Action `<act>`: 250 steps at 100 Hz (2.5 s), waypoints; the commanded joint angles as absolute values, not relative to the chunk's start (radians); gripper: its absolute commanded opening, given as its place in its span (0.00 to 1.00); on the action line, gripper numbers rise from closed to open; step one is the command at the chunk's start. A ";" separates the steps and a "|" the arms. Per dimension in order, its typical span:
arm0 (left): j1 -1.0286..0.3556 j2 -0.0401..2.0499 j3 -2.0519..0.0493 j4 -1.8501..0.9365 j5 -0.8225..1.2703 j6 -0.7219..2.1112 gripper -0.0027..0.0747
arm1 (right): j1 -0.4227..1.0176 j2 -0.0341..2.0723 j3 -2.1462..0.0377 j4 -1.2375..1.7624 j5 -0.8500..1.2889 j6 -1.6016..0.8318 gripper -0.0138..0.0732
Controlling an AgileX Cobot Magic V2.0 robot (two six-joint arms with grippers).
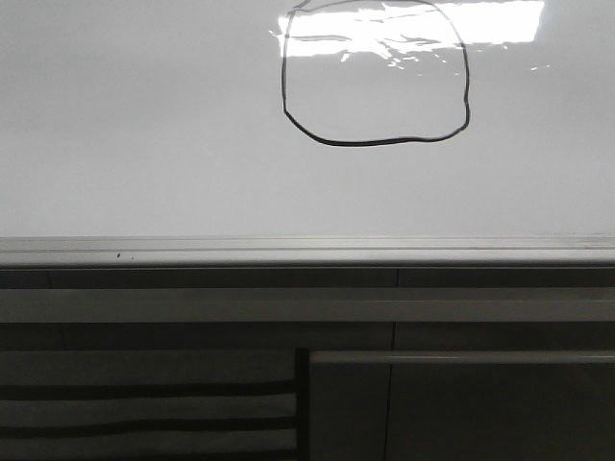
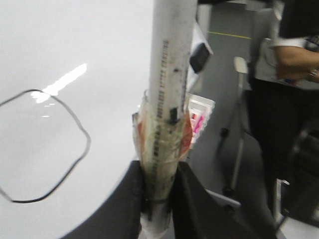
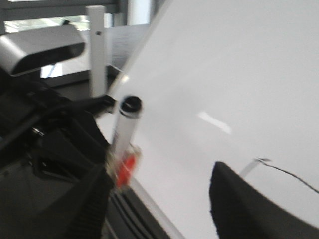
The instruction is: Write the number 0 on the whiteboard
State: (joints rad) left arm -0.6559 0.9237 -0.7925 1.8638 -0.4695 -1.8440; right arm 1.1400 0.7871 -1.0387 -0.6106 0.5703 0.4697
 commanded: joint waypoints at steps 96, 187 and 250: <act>-0.604 1.249 -0.866 1.857 0.080 -2.117 0.01 | 1.138 0.480 -0.785 -0.756 1.024 0.750 0.11; -0.447 1.367 -0.935 1.857 -0.072 -2.195 0.01 | 1.138 0.480 -0.785 -0.724 0.985 0.786 0.11; -0.447 1.367 -0.935 1.857 -0.060 -2.195 0.38 | 1.138 0.480 -0.785 -0.720 0.979 0.786 0.11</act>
State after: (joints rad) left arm -0.4540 1.3905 -0.9015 1.8402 -0.1094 -2.1842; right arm 1.1400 0.4772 -0.7625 -0.6752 1.0390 0.7826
